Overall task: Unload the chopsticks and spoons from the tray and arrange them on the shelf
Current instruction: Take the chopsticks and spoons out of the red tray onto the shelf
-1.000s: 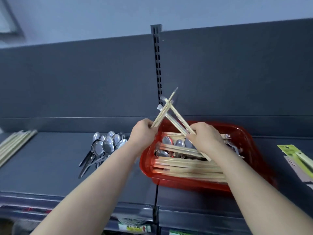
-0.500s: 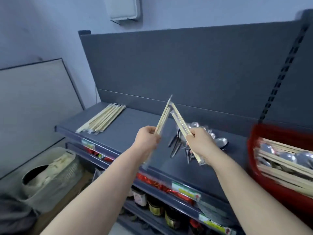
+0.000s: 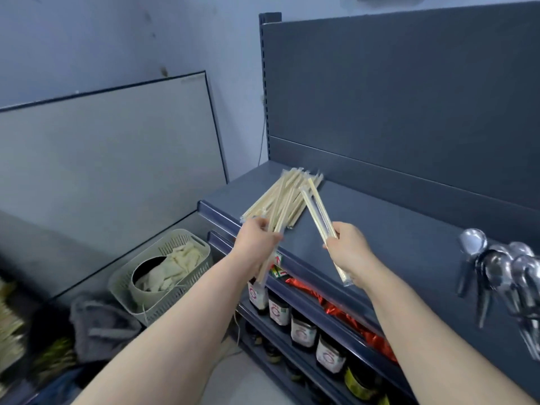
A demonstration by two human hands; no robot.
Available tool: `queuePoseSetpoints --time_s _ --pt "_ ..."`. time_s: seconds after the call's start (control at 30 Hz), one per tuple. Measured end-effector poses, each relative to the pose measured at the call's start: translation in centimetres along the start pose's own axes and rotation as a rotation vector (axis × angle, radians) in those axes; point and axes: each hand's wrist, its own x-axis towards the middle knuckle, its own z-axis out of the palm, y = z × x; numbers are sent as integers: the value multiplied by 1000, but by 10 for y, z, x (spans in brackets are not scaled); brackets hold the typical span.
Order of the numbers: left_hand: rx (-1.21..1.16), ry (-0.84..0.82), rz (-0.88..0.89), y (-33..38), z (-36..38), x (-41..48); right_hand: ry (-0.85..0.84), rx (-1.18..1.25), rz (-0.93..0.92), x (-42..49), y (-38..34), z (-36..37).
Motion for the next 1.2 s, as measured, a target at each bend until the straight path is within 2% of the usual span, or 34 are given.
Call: queuePoseSetpoints --time_s 0.33,0.5,0.6,0.7,0.83,0.97,1.07,1.2 --pt "151 -35 48 23 0 116 79 72 73 110 -14 23" --pt "423 -51 128 39 7 170 22 166 61 155 -39 26" --pt "672 -43 201 33 7 187 -115 -35 20 164 -46 38" --pt "735 -110 244 27 4 197 -144 -273 -16 170 -46 45" --pt "757 -117 330 29 -1 203 -40 -435 -44 163 -54 37" --pt "841 -96 577 35 -3 200 138 -717 -45 144 -51 29" --pt "878 -144 758 39 7 192 195 -856 60 119 -38 22" --pt "843 -298 922 41 39 166 262 -858 243 67 -10 7"
